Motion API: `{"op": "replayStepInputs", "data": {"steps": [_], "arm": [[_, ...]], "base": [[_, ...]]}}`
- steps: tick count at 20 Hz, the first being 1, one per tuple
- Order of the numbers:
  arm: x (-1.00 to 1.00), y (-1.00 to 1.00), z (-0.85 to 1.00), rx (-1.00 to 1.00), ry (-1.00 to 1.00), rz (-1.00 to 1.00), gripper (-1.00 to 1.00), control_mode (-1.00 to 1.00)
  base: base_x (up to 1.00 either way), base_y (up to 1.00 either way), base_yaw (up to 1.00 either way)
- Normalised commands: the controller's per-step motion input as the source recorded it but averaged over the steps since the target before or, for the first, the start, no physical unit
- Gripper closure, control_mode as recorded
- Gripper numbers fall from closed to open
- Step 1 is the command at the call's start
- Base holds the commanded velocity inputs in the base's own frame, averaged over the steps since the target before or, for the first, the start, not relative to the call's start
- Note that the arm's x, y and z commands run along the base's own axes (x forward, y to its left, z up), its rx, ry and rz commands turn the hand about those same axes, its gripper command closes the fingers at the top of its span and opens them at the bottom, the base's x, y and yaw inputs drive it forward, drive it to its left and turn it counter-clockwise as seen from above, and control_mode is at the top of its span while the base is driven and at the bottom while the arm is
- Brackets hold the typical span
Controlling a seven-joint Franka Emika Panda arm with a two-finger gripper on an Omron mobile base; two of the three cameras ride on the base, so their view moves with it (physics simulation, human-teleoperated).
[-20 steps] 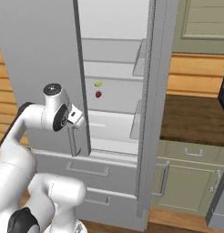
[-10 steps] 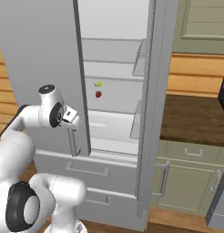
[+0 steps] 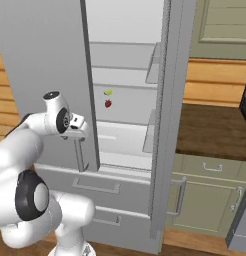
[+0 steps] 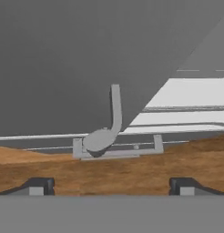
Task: Take the strawberry from the fridge and place it on top of the pancake, located on the dining counter.
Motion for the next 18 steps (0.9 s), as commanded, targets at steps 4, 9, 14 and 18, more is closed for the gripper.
{"op": "replayStepInputs", "data": {"steps": [4,9,14,18], "arm": [[0.49,0.03,-0.11,0.00,-0.08,0.01,-1.00,-1.00],[0.46,0.00,-0.15,0.00,-0.11,0.00,-1.00,-1.00],[0.19,0.08,-0.29,0.00,-0.01,-0.03,-1.00,-1.00],[0.00,0.01,-0.34,0.00,0.00,-0.05,-1.00,-1.00]], "base": [[0.00,0.00,0.00],[0.00,0.00,0.00],[0.00,0.00,0.00],[0.00,0.00,0.00]]}}
